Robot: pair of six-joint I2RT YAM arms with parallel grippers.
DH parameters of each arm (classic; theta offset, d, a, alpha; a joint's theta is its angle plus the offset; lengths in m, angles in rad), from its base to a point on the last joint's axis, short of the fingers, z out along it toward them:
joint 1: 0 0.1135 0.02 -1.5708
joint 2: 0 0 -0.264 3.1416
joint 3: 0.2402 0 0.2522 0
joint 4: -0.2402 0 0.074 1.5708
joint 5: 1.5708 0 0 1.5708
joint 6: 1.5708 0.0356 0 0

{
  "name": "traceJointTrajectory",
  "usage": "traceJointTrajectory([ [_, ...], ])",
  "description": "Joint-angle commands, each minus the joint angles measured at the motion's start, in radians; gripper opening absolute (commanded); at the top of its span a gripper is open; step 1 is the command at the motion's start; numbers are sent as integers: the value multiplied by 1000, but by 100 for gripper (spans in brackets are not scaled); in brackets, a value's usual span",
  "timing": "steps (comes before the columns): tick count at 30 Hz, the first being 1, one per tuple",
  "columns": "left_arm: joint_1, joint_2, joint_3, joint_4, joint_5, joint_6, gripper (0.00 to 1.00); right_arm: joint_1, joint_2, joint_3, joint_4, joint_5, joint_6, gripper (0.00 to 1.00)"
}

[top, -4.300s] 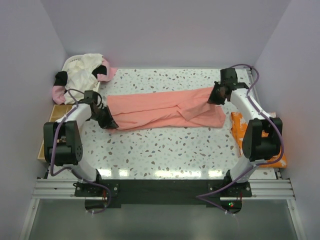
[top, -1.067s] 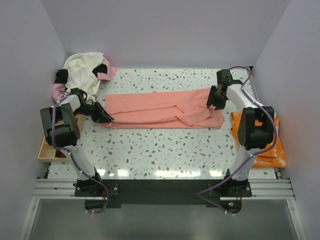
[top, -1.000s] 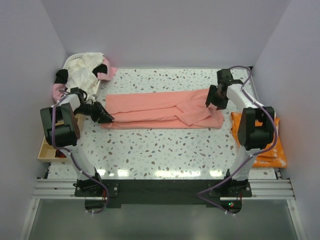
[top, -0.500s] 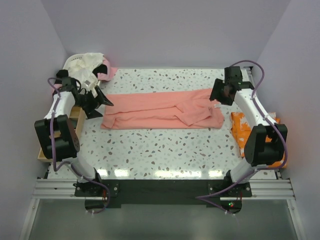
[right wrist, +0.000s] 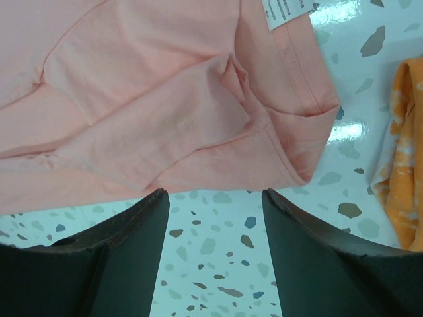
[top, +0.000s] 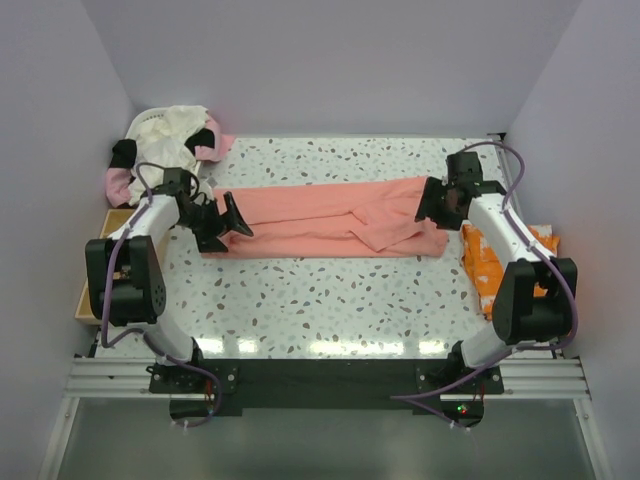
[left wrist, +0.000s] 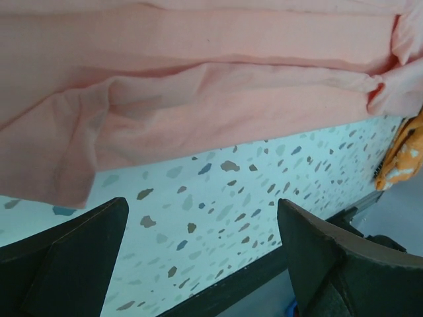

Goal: Fold and stack the t-shirts
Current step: Fold the other side of the tshirt into a rectangle

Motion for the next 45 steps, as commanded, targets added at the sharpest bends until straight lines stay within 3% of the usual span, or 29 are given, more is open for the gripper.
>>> traceJointTrajectory([
  [1,-1,-26,-14,110,-163,27,100,2,-61,-30,48,-35,12,63],
  [10,-38,-63,-79,219,-186,16,100,7,-58,-73,71,-43,17,63],
  [17,-154,-155,-100,265,-318,13,100,10,-47,-93,88,-57,23,63],
  [28,-216,-70,-110,271,-513,22,100,16,-49,-98,88,-54,20,63],
  [37,-216,-45,-99,273,-571,45,100,13,-41,-103,81,-47,14,63],
  [45,-220,-54,-73,295,-417,74,100,16,-39,-118,89,-52,20,63],
])
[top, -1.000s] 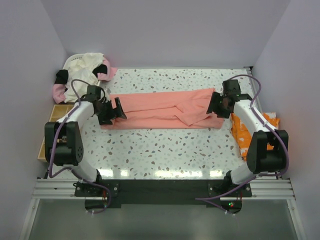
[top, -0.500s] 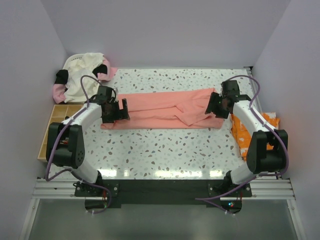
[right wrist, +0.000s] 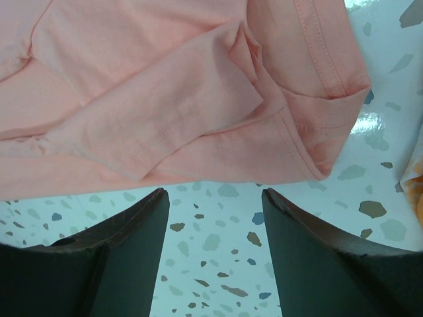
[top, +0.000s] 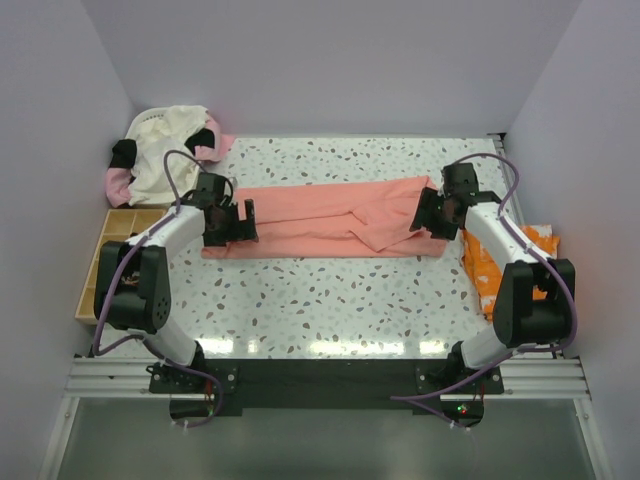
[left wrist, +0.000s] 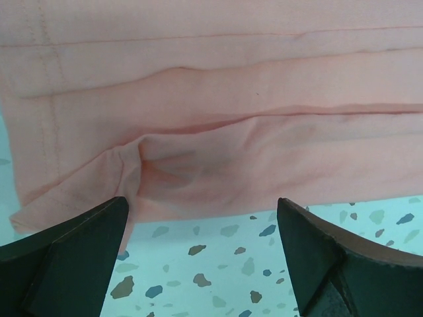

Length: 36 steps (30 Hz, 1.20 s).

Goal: Fold and stack the t-shirts
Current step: Fold the other side of the tshirt into a rectangle

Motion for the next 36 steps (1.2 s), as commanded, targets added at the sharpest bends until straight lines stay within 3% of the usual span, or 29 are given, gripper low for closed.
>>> traceJointTrajectory([
  [1,-11,-8,36,55,111,43,100,4,-15,-11,24,-3,3,63],
  [12,-17,45,31,53,101,63,100,4,-10,-19,22,1,5,63],
  [22,-17,64,118,-2,-96,106,100,5,-9,-31,27,3,3,63],
  [31,-17,94,183,-28,-392,151,100,5,-9,-36,29,1,2,63],
  [36,-20,29,169,-5,-391,151,100,7,-13,-45,32,-2,2,63],
])
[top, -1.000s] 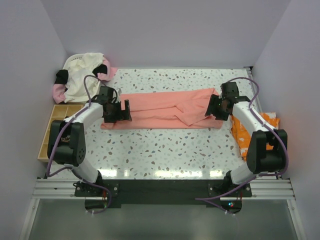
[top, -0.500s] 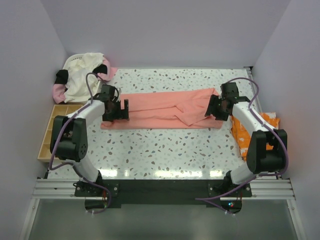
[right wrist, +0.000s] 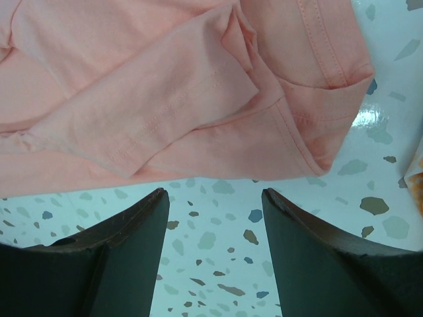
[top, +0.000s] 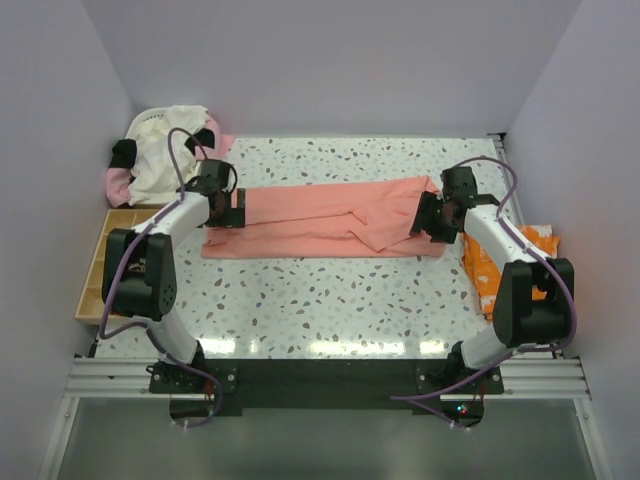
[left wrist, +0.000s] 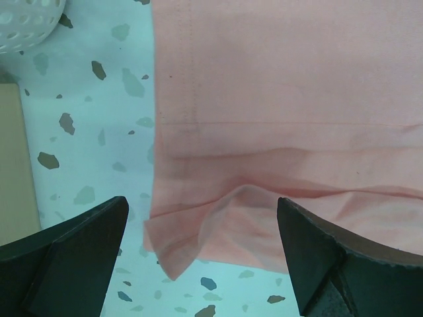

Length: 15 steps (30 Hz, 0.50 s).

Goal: Fold and stack the t-shirts
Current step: Fold the other side of the tshirt into a rectangle

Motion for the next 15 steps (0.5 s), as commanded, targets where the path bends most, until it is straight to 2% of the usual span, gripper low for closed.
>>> traceJointTrajectory([
  [1,-7,-105,19,23,-29,27,100,4,-17,-10,20,0,2,63],
  [8,-11,-201,-13,40,423,16,100,4,-10,-15,26,-8,3,63],
  [15,-14,-111,-15,-45,458,15,100,4,-13,-21,32,-12,6,63],
])
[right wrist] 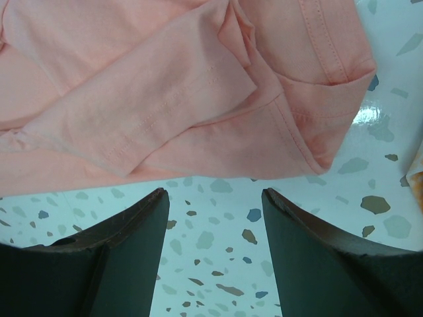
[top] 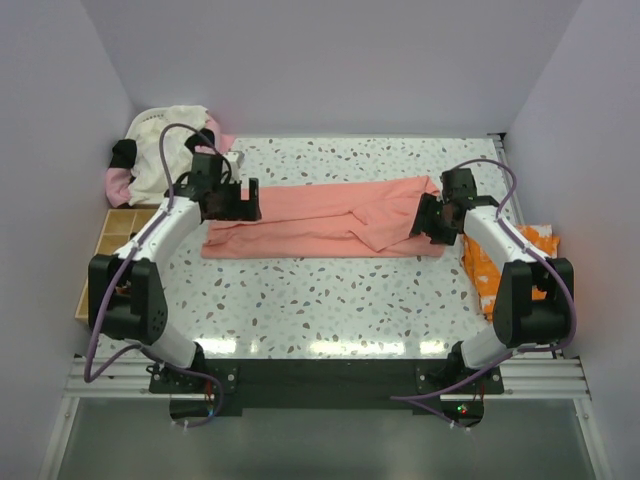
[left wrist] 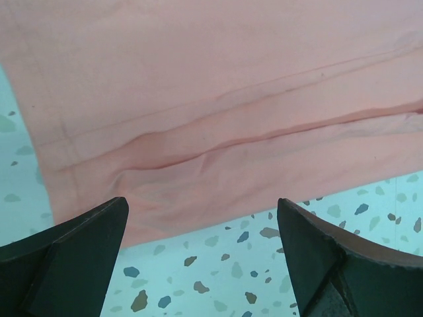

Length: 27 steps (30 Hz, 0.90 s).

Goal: Fold and stack the t-shirts
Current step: Fold the other side of the tshirt into a rectangle

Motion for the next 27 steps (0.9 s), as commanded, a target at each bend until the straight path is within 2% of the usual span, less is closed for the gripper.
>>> traceJointTrajectory([
  [1,-2,78,-23,-50,73,3,100,4,-13,-8,25,-12,4,63],
  [9,-2,169,-46,-53,-7,-12,100,4,-15,-11,19,-4,-2,63],
  [19,-2,237,36,-44,-313,18,100,4,8,-19,34,-15,1,63],
  [22,-2,264,46,-38,-367,22,100,6,11,-25,37,-15,1,63],
  [27,-2,246,37,-16,-376,15,100,3,14,-31,48,-24,6,63],
])
